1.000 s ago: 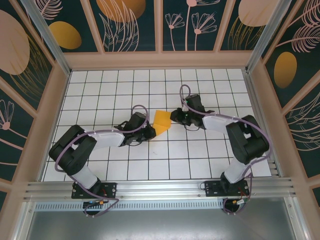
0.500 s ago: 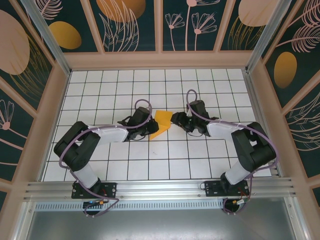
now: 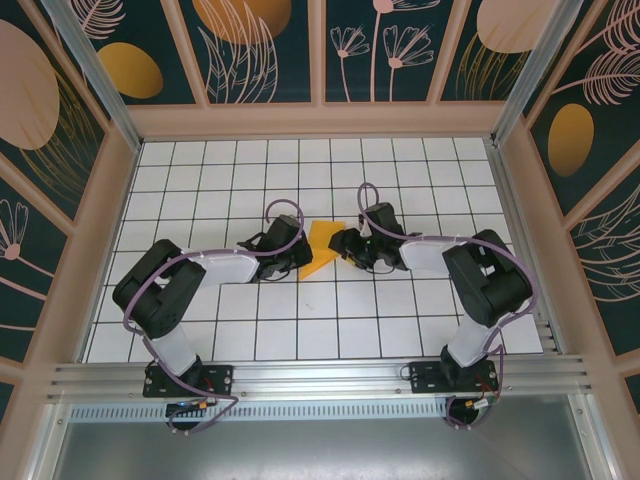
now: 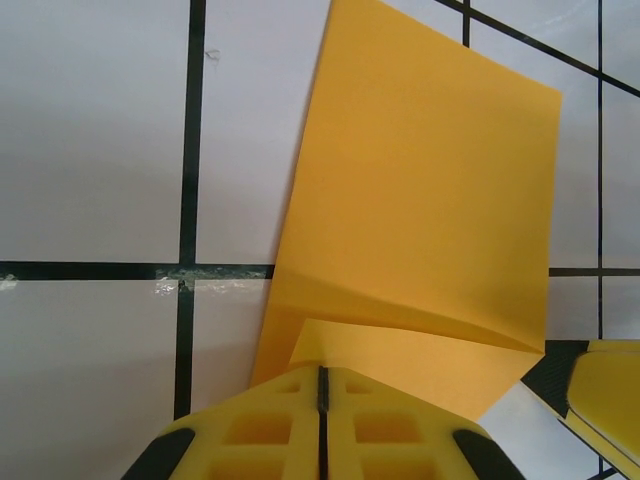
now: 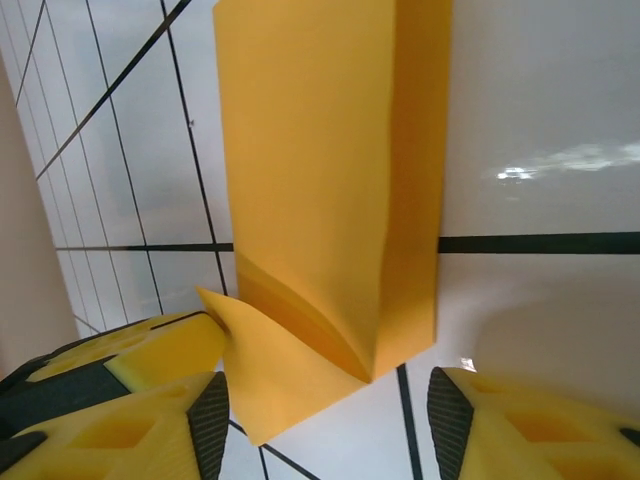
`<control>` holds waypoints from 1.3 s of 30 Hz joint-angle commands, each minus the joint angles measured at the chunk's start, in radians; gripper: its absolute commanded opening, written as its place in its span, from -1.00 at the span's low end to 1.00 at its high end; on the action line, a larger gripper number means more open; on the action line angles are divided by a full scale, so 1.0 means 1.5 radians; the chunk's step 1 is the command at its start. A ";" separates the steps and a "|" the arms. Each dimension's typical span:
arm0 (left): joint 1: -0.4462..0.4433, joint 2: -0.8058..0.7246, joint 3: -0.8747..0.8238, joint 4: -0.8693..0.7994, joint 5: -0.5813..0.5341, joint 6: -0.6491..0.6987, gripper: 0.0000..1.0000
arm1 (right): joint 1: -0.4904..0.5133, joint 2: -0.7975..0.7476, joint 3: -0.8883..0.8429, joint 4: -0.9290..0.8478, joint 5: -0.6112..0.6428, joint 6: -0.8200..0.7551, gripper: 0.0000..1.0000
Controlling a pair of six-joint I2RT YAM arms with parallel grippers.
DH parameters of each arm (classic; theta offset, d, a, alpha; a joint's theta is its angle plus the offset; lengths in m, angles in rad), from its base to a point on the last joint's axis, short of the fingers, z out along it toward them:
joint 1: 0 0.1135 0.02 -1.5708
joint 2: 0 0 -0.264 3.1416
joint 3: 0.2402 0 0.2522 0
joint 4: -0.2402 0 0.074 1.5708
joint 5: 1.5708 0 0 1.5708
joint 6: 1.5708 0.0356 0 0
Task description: Fold a paper plane with a square sheet of paper (pick it up from the middle)
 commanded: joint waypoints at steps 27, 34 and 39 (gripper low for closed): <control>0.031 -0.103 -0.004 -0.026 -0.019 0.077 -0.34 | 0.003 -0.033 0.055 -0.031 0.083 0.021 -1.00; 0.055 -0.176 -0.025 0.029 -0.032 0.156 0.25 | 0.045 -0.096 0.058 -0.101 0.210 0.118 -1.00; 0.058 -0.198 -0.071 0.121 -0.004 0.246 0.96 | 0.065 -0.092 0.064 -0.105 0.244 0.190 -1.00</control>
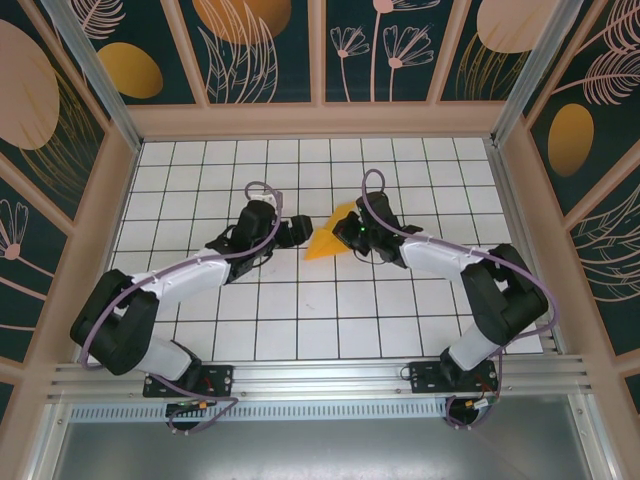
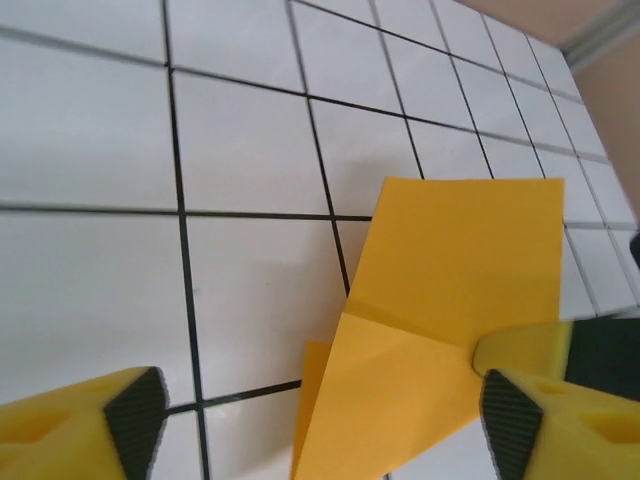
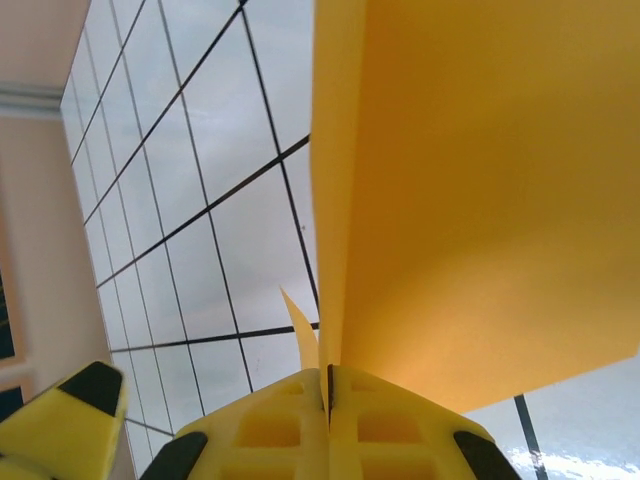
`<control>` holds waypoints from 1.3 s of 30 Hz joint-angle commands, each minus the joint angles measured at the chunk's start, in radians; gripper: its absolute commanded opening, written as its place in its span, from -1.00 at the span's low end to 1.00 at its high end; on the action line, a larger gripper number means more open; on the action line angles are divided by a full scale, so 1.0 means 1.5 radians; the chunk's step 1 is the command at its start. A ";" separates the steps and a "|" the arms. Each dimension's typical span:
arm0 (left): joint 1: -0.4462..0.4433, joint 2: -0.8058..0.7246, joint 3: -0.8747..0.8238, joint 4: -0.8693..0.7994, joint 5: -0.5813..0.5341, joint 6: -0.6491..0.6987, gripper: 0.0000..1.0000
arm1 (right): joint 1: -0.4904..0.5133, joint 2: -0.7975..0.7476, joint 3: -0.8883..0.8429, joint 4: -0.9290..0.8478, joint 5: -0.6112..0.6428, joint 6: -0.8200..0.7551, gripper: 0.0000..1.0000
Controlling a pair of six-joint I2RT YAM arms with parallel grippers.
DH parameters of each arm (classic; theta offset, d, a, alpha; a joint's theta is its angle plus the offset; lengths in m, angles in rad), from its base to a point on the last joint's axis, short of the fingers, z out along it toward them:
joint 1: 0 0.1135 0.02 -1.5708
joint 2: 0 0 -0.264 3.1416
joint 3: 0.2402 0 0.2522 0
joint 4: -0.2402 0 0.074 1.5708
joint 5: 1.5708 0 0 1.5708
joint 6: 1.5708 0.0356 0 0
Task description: Fold a paper plane with a square sheet of paper (pick it up from the middle)
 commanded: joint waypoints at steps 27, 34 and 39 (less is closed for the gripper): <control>-0.004 0.162 -0.143 0.447 0.161 0.526 0.53 | -0.020 0.097 0.090 -0.090 -0.030 0.165 -1.00; -0.029 0.206 -0.115 0.442 0.153 0.600 0.47 | -0.021 0.098 0.109 -0.107 -0.029 0.164 -1.00; -0.038 0.233 -0.096 0.435 0.131 0.638 0.35 | -0.020 0.103 0.111 -0.109 -0.035 0.163 -1.00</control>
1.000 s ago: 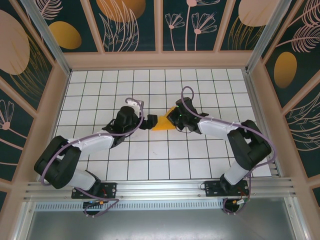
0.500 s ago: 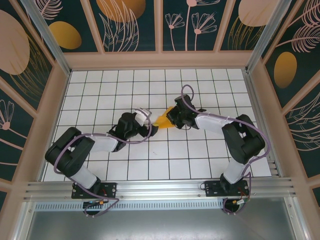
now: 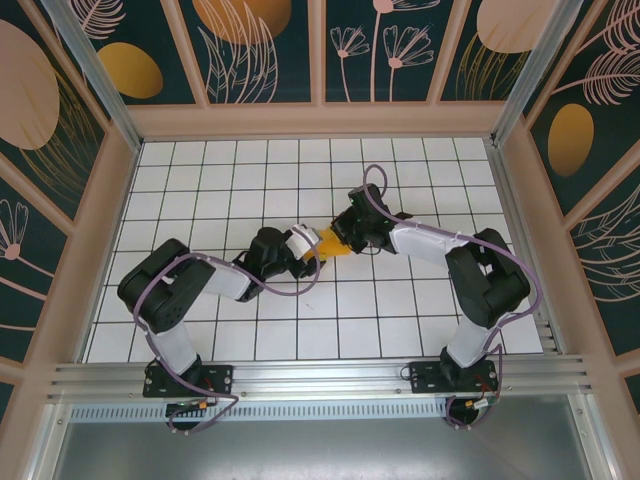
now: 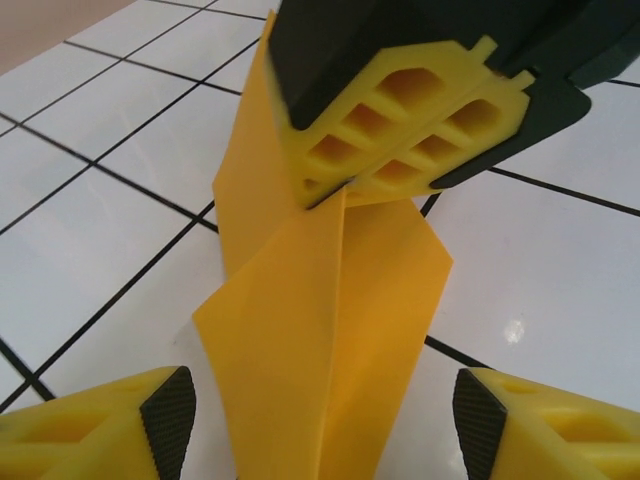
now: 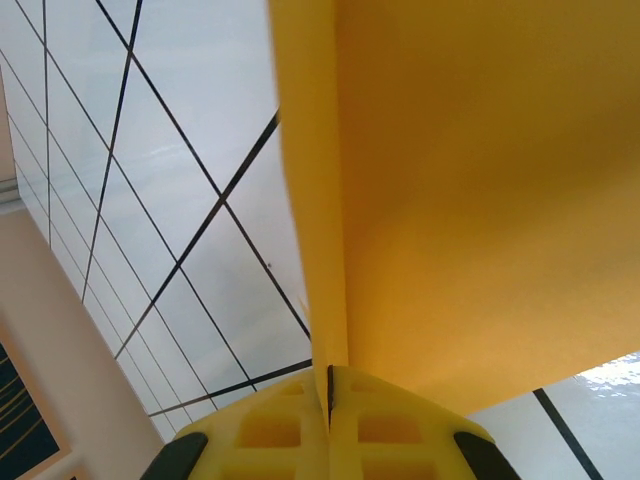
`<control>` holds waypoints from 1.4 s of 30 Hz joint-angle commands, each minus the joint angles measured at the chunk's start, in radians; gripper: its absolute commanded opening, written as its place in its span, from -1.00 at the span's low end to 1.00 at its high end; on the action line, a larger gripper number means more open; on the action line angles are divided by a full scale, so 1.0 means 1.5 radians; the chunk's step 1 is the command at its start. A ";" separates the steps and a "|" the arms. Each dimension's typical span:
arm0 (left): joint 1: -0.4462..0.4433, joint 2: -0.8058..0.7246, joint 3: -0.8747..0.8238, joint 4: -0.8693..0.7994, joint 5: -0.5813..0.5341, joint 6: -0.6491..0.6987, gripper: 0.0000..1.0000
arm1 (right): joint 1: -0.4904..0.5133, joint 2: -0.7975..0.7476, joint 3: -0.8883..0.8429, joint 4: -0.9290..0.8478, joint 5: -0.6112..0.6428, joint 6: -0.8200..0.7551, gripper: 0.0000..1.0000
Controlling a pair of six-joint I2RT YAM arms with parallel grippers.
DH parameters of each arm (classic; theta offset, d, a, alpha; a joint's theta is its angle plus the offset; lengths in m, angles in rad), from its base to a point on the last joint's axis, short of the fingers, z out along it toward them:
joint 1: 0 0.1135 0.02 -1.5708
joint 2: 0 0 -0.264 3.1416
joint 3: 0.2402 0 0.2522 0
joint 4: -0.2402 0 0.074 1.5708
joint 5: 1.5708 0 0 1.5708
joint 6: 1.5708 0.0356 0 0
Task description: Fold a paper plane with a square sheet of paper (pick it up from the middle)
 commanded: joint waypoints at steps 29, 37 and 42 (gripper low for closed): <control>-0.015 0.059 0.048 0.053 -0.056 0.037 -0.52 | -0.011 0.012 0.001 0.015 -0.072 0.006 -0.99; -0.014 0.054 0.022 0.061 -0.033 -0.063 -0.69 | -0.051 -0.073 -0.059 0.063 -0.049 -0.108 -0.30; -0.015 0.056 0.025 0.046 0.006 -0.188 -0.72 | -0.083 -0.143 -0.136 0.113 -0.043 -0.172 -0.16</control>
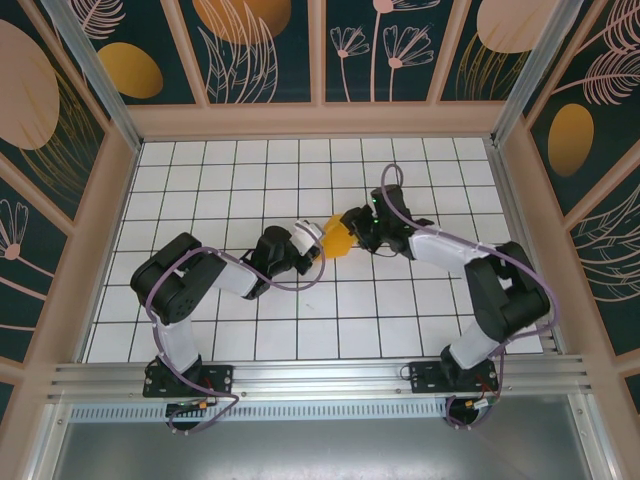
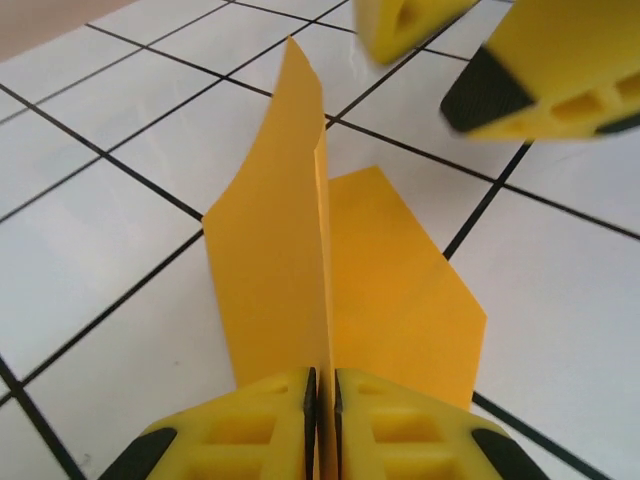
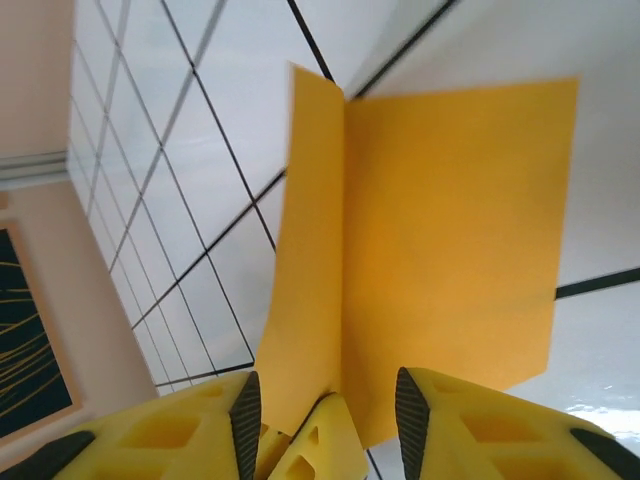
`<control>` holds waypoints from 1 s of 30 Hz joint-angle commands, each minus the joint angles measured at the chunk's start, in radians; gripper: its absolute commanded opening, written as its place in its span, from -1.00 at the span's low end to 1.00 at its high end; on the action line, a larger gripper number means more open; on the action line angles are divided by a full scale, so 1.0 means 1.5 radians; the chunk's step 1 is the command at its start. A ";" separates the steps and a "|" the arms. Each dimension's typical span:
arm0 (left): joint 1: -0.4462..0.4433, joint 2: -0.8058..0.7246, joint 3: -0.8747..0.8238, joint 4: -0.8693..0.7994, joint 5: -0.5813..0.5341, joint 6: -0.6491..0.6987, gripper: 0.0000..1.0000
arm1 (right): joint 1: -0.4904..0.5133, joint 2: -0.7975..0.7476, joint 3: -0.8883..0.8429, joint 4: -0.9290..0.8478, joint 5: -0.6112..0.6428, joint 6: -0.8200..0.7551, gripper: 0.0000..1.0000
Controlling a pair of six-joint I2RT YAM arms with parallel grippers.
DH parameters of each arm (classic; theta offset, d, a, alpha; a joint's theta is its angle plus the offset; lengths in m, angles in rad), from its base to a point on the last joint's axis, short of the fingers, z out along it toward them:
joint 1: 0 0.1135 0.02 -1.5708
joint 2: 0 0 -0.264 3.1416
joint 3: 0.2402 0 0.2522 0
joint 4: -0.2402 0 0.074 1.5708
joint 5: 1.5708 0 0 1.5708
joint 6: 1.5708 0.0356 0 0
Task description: Fold a paper plane with a square sheet of paper (pick it up from the middle)
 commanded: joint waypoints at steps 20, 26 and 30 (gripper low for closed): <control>0.013 0.026 0.026 -0.045 0.129 -0.473 -0.77 | -0.016 0.031 -0.069 0.149 -0.102 -0.174 -0.20; 0.033 0.054 0.045 -0.046 0.177 -0.539 -0.72 | 0.002 0.063 -0.035 0.126 -0.087 -0.211 -0.26; 0.039 0.059 0.052 -0.063 0.185 -0.551 -0.72 | 0.005 0.095 -0.007 0.093 -0.091 -0.227 -0.24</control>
